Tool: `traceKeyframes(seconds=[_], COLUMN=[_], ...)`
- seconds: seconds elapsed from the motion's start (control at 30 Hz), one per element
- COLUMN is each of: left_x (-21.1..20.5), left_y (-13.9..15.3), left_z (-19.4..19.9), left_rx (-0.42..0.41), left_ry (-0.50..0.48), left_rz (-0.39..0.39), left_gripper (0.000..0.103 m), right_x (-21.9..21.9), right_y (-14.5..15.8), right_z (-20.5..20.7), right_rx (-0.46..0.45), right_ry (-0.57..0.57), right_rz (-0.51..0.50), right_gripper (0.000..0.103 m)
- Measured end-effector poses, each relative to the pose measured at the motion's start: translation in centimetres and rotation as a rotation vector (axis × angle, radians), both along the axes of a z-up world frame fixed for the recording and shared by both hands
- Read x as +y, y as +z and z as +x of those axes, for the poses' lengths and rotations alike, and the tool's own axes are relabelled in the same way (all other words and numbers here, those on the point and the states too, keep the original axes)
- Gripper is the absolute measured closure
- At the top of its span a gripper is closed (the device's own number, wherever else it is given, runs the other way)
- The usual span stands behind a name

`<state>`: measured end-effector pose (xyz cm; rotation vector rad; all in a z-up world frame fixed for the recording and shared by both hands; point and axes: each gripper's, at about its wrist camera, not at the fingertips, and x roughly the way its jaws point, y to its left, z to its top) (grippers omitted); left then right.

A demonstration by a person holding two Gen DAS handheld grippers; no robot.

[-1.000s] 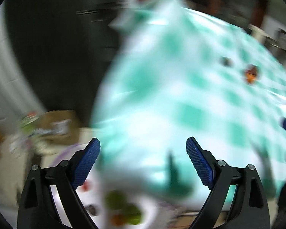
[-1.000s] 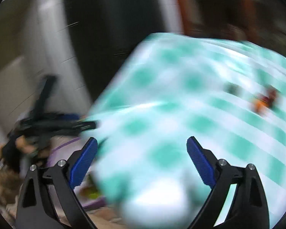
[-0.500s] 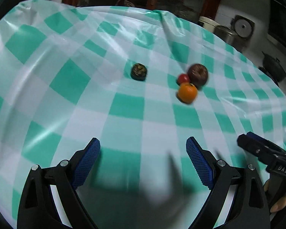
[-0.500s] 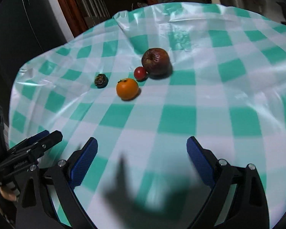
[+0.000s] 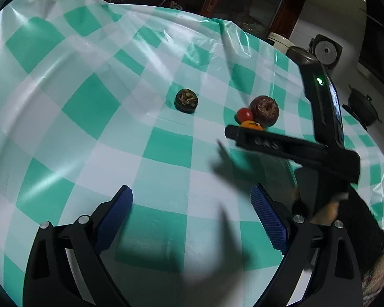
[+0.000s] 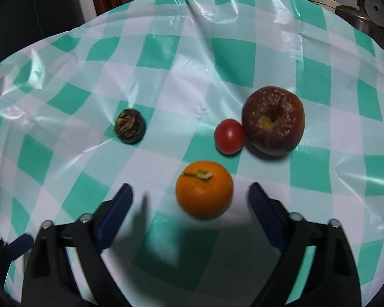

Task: Organize fruits
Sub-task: 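Grasp the dark shrivelled fruit with the left tool while the right grasps the mandarin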

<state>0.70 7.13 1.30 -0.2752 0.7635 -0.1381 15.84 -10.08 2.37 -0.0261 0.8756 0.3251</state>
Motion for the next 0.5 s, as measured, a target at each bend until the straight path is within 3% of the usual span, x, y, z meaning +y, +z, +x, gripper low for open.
traceKeyframes(seconds=[0.03,0.13,0.2,0.4,0.5], left_x=[0.0,0.6,0.7,-1.9,-2.5], left_y=[-0.1,-0.8,-0.7,-0.4,-0.9], left_z=[0.2,2.0,3.3,10.9,14.6], left_rx=[0.019,0.105,0.105,0.104,0.128], left_ry=[-0.005,0.002,0.018,-0.009,0.009], left_rz=[-0.004,-0.034,-0.014,0.205,0.241], left_gripper=[0.013,0.013,0.013,0.013,0.013], right_x=[0.0,-0.6,-1.1,-4.8,-7.1], right_y=[-0.1,-0.6,-0.6,-0.7,-0.7], right_z=[0.1,0.1,-0.2,-2.6,-4.2], right_rx=[0.008,0.027,0.024,0.015,0.014], right_ry=[-0.002,-0.002,0.014,-0.015,-0.032], right_rz=[-0.002,-0.01,0.003,0.063,0.118], right_gripper=[0.038,0.057,0.057,0.057,0.057])
